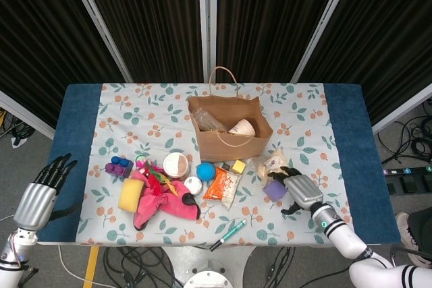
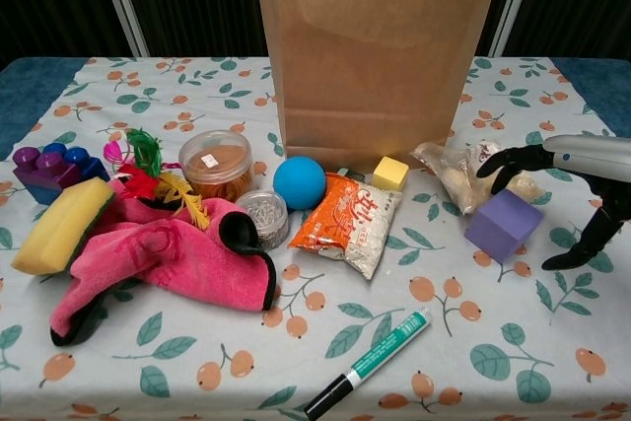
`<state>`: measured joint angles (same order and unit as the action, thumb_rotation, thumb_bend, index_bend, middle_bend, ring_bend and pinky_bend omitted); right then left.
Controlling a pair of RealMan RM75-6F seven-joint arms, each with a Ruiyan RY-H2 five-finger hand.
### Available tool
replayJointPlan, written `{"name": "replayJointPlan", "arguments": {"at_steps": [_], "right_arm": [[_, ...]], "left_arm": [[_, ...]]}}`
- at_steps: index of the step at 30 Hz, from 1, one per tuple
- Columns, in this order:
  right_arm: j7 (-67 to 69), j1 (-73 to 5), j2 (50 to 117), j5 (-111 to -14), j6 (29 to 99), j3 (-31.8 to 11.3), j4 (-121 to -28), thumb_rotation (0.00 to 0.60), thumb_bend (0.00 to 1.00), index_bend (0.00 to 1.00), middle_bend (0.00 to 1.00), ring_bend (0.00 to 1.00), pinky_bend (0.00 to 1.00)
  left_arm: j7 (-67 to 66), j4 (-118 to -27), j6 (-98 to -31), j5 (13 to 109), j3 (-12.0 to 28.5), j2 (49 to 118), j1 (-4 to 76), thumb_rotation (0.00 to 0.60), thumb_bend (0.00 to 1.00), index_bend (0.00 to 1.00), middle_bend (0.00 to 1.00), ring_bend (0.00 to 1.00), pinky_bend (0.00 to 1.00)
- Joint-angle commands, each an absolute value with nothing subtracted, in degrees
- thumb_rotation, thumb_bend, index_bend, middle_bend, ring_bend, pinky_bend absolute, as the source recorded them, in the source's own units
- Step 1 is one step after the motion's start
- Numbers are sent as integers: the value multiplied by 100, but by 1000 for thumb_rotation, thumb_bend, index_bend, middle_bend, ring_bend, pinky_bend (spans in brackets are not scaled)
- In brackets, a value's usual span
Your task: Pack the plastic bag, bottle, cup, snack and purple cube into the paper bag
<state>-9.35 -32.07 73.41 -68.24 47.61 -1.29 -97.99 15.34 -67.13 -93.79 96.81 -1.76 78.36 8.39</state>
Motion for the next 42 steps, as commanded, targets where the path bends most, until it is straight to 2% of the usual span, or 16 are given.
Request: {"name": "replayJointPlan", "arguments": {"at_steps": [1, 18, 24, 33, 42], "right_arm": [[-960, -3168, 7295, -6903, 4812, -58, -9868, 600, 0, 134, 213, 37, 93], [-868, -2642, 6601, -7657, 5458, 453, -10572, 600, 0, 130, 253, 90, 103], [-631, -2483, 6508, -8035, 5828, 418, -10548, 600, 0, 130, 252, 90, 104], [-773, -2731, 6882, -7679, 5407, 179, -9991, 600, 0, 136, 254, 90, 105], [-976, -2887, 7234, -7559, 5155, 135, -9635, 600, 12, 148, 260, 91, 109]], "left_arm": [[1536, -6717, -9379, 9686, -178, 7836, 840, 600, 0, 87, 76, 63, 183], [1484, -6814, -9382, 9739, -197, 7816, 848, 600, 0, 87, 75, 62, 184], [1441, -6851, -9400, 9781, -196, 7837, 864, 600, 0, 87, 76, 63, 183], [1415, -6866, -9411, 9765, -201, 7802, 838, 600, 0, 87, 76, 62, 184], [1440, -6816, -9388, 9738, -175, 7826, 853, 600, 0, 87, 76, 62, 183]]}}
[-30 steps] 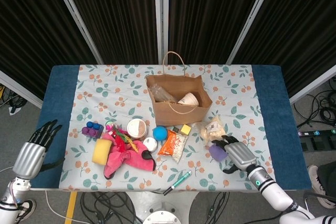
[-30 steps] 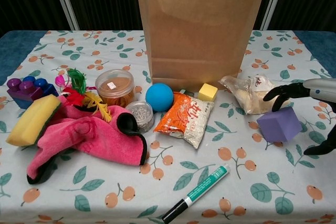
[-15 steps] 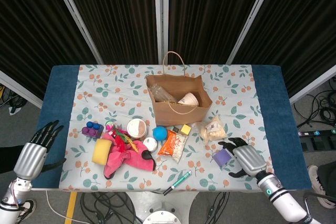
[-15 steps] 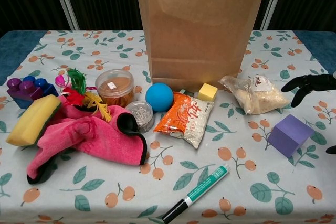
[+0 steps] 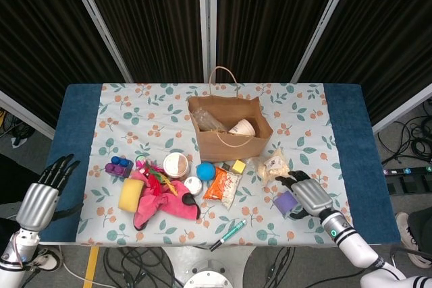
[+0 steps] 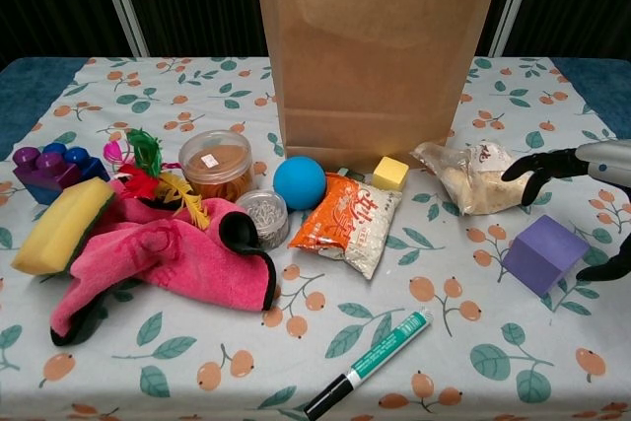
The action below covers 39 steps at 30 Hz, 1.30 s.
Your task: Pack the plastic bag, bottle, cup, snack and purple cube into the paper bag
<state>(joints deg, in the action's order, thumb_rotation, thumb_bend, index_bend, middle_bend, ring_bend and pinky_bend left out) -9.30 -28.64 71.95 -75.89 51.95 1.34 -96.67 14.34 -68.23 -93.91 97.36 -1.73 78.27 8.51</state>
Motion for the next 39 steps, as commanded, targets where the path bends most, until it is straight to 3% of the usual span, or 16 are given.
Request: {"name": "replayJointPlan", "arguments": {"at_steps": [1, 10, 18, 25, 33, 39], "right_arm": [[-1002, -2895, 7249, -7547, 5137, 140, -9624, 600, 14, 149, 261, 92, 109], [-1167, -2901, 7329, -7525, 5118, 193, -9580, 600, 73, 199, 295, 125, 123], [-1211, -2898, 7385, -7525, 5149, 188, -9551, 600, 169, 299, 364, 194, 196], [-1166, -2825, 7341, -7658, 5357, 178, -9601, 600, 195, 390, 431, 270, 270], [-783, -2674, 6654, -8203, 6060, -14, -10431, 600, 197, 394, 433, 271, 270], [-650, -2723, 5643, -8563, 6931, -775, -11672, 600, 197, 396, 435, 271, 270]], "left_arm": [[1447, -6812, -9387, 9736, -175, 7824, 853, 600, 0, 87, 76, 62, 183], [1499, -6790, -9378, 9714, -180, 7834, 838, 600, 0, 87, 75, 62, 184], [1515, -6761, -9348, 9694, -170, 7866, 849, 600, 0, 87, 75, 62, 184], [1522, -6746, -9355, 9688, -168, 7869, 842, 600, 0, 87, 75, 63, 183], [1480, -6807, -9379, 9715, -170, 7852, 843, 600, 0, 87, 76, 63, 183], [1437, -6872, -9405, 9766, -189, 7825, 844, 600, 0, 87, 75, 62, 183]]}}
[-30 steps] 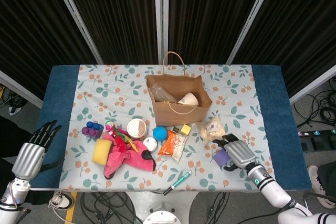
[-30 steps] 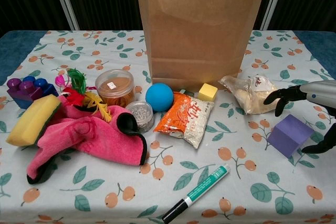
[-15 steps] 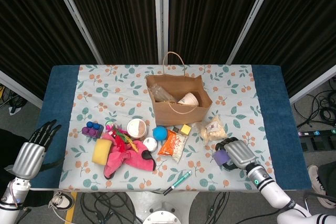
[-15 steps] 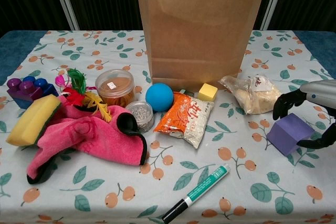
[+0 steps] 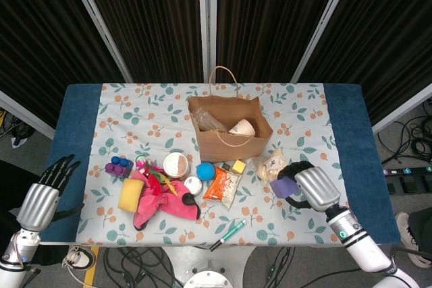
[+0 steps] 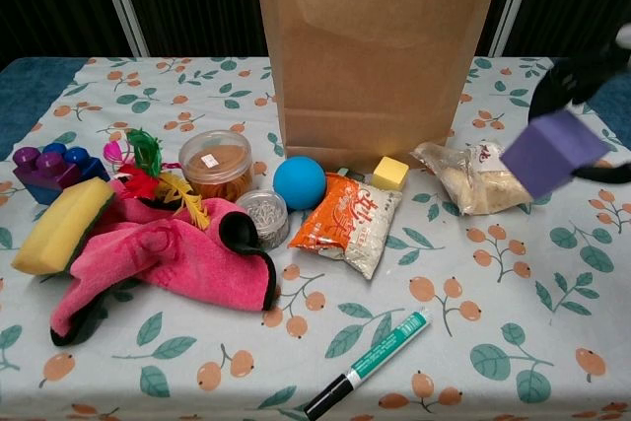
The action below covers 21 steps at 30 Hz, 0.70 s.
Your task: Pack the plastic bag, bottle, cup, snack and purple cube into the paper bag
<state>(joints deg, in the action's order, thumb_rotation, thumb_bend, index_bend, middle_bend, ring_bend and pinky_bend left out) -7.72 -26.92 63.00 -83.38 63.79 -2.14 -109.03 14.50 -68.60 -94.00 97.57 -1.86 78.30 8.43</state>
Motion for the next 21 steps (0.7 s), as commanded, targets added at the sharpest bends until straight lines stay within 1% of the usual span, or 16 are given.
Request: {"name": "replayJointPlan", "arguments": {"at_steps": [1, 3, 5, 7, 9, 14, 18, 19, 21], "right_arm": [[-653, -2767, 5511, -8520, 7006, -939, -11844, 600, 197, 396, 435, 271, 270], [-695, -2926, 5275, -8301, 7082, -1341, -12174, 600, 196, 396, 436, 271, 270], [-764, -3168, 5145, -7883, 6973, -1711, -12392, 600, 196, 396, 435, 272, 270], [-856, -3446, 5134, -7387, 6770, -1991, -12454, 600, 196, 396, 435, 272, 270], [-1079, -3826, 5279, -6786, 6529, -2240, -12333, 600, 196, 396, 435, 272, 270], [-1583, -4708, 6168, -5596, 6267, -2533, -11610, 600, 198, 396, 435, 271, 270], [-1884, -5203, 6803, -4992, 6282, -2627, -10987, 600, 199, 397, 426, 268, 265], [-1943, -5313, 6923, -4840, 6238, -2631, -10867, 600, 190, 390, 416, 259, 255], [-1981, -5432, 6985, -4642, 6056, -2599, -10787, 600, 130, 322, 360, 194, 187]], "left_arm": [[1432, -6882, -9405, 9771, -191, 7821, 846, 600, 0, 87, 75, 62, 183], [1422, -6909, -9397, 9773, -185, 7812, 857, 600, 0, 87, 75, 62, 183], [1411, -6933, -9385, 9780, -181, 7810, 871, 600, 0, 87, 75, 63, 184], [1394, -6955, -9375, 9792, -175, 7816, 889, 600, 0, 88, 75, 63, 184], [1370, -6981, -9372, 9809, -163, 7827, 912, 600, 0, 87, 75, 63, 184], [1363, -6989, -9330, 9766, -121, 7824, 948, 600, 0, 87, 76, 62, 183], [1374, -6972, -9303, 9731, -109, 7816, 955, 600, 0, 87, 75, 63, 183], [1379, -6964, -9290, 9717, -106, 7816, 956, 600, 0, 87, 75, 63, 183], [1398, -6952, -9269, 9691, -97, 7818, 961, 600, 0, 87, 76, 62, 183]]}}
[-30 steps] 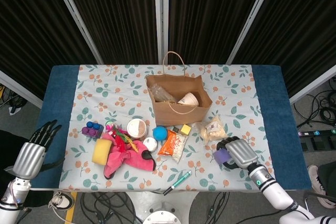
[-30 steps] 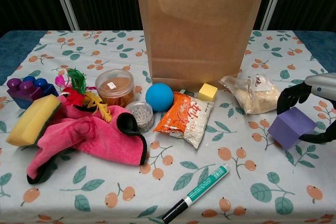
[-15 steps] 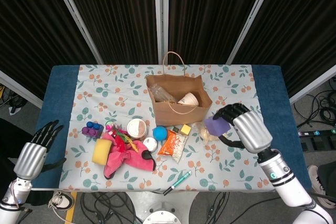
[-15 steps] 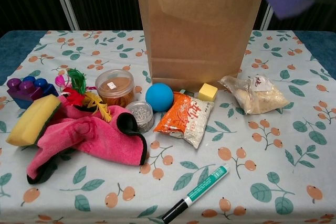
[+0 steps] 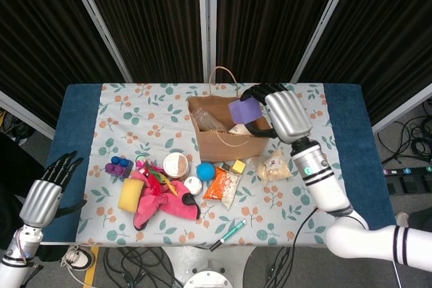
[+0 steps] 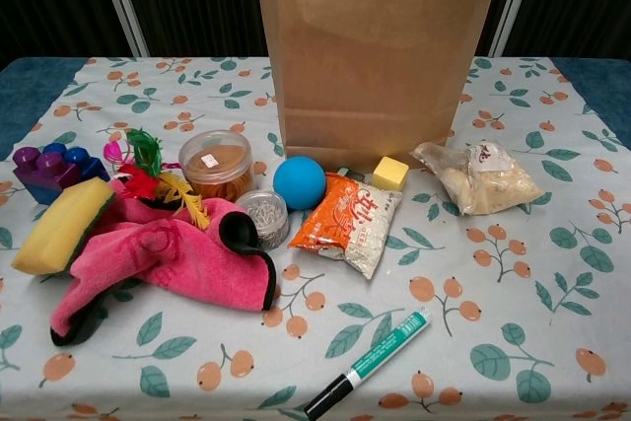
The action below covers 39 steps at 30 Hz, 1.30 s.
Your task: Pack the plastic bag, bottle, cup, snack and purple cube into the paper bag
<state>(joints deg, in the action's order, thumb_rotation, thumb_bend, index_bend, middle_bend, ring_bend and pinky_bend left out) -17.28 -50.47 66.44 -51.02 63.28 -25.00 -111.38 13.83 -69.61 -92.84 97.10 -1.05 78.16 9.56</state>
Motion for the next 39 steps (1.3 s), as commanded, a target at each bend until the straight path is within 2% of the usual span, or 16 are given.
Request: {"name": "replayJointPlan", "arguments": {"at_steps": [1, 3, 4, 6, 9, 12, 16, 18, 21, 25, 28, 35, 39], "right_arm": [[-1975, -5471, 6979, -4547, 5955, -2587, -10778, 600, 91, 257, 314, 140, 134], [-1917, -5520, 6935, -4408, 5783, -2574, -10785, 600, 3, 46, 156, 9, 7], [-1878, -5518, 6916, -4413, 5760, -2571, -10796, 600, 0, 17, 126, 0, 0], [-1772, -5466, 6862, -4540, 5798, -2565, -10818, 600, 0, 0, 82, 0, 0], [-1596, -5280, 6682, -4771, 5973, -2568, -10980, 600, 0, 0, 71, 0, 0], [-1556, -4862, 6379, -5386, 6506, -2441, -11336, 600, 0, 0, 75, 0, 0], [-2073, -3820, 5738, -6974, 7657, -1651, -11874, 600, 0, 0, 75, 0, 0], [-2538, -3138, 5379, -7890, 8236, -988, -11810, 600, 0, 0, 60, 0, 0], [-2524, -2240, 5230, -8529, 8833, -208, -11440, 600, 0, 0, 41, 0, 0], [-2040, -1349, 5674, -8890, 9388, 407, -10311, 600, 0, 0, 30, 0, 0], [-1587, -879, 6228, -8941, 9623, 621, -9389, 600, 0, 0, 30, 0, 0], [-696, -407, 7107, -8823, 9707, 570, -7825, 600, 0, 0, 29, 0, 0], [-529, -349, 7233, -8819, 9702, 443, -7577, 600, 0, 0, 29, 0, 0]], "left_arm": [[1405, -6944, -9261, 9681, -94, 7821, 963, 600, 0, 87, 76, 62, 183], [1422, -6923, -9243, 9668, -93, 7826, 967, 600, 0, 87, 75, 62, 184], [1428, -6917, -9235, 9665, -94, 7828, 969, 600, 0, 87, 75, 62, 184], [1441, -6906, -9231, 9665, -103, 7832, 966, 600, 0, 87, 75, 62, 184], [1446, -6905, -9235, 9686, -116, 7836, 970, 600, 0, 87, 75, 62, 184], [1428, -6934, -9258, 9720, -132, 7833, 968, 600, 0, 87, 76, 63, 184], [1393, -7001, -9279, 9803, -192, 7801, 963, 600, 0, 87, 75, 62, 183], [1356, -7034, -9275, 9848, -228, 7798, 962, 600, 0, 87, 76, 63, 184], [1287, -7079, -9303, 9919, -263, 7800, 961, 600, 0, 87, 76, 62, 183], [1173, -7173, -9342, 9992, -300, 7793, 947, 600, 0, 87, 75, 63, 183], [1082, -7226, -9347, 10033, -342, 7776, 929, 600, 0, 87, 75, 63, 183], [901, -7333, -9347, 10147, -529, 7733, 817, 600, 0, 87, 75, 63, 184], [853, -7348, -9344, 10172, -532, 7778, 814, 600, 0, 87, 75, 63, 183]]}}
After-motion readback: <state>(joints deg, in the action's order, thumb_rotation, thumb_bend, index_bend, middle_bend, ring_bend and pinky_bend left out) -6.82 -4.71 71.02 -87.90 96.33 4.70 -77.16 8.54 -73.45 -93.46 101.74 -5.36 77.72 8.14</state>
